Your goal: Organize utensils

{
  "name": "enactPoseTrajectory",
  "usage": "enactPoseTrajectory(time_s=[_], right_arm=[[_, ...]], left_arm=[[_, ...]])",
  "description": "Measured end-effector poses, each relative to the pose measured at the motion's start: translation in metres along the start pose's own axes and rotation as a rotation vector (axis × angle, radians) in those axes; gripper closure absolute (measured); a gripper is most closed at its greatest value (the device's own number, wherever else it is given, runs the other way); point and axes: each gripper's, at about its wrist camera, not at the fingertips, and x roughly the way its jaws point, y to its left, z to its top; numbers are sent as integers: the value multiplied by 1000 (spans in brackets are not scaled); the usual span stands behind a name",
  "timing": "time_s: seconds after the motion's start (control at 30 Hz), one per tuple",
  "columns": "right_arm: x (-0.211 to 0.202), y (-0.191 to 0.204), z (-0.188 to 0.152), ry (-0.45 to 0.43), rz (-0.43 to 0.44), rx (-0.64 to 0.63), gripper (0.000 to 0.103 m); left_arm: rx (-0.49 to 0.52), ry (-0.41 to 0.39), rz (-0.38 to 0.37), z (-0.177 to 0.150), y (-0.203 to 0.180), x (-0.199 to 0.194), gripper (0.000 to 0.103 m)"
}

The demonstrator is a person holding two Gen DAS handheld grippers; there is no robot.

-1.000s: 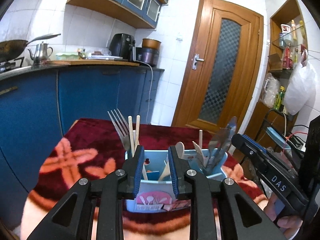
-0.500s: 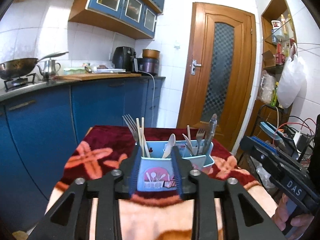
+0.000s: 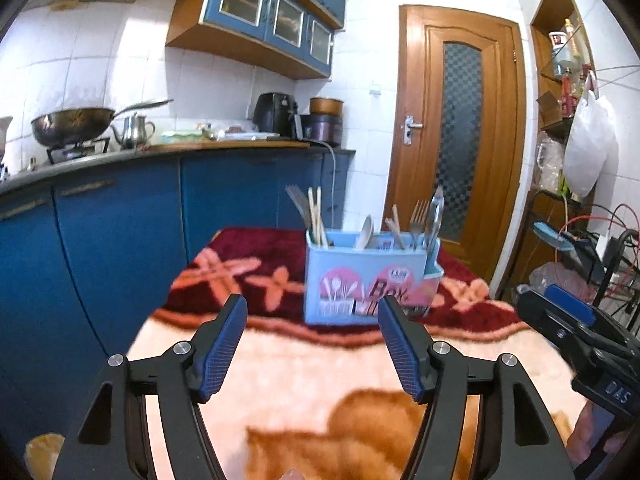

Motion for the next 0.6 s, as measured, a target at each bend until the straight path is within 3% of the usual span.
enactPoseTrajectory(time_s=[0.1,0.2,0.43,0.6], right_arm=[[-1,2,-16,-13,-22,-38,18],[1,1,-30,-22,-20,-48,11],[12,-7,-51,-49,-92,-72,11],[14,-16,-54,-48,-91,-41,11]], left_arm=[[-18,10,21,-16,3,6,33],[-17,14,53,-31,2,12,33],[1,-3,94,-50,-1,22,33],[-2,-20,113,-57,-2,26,33]])
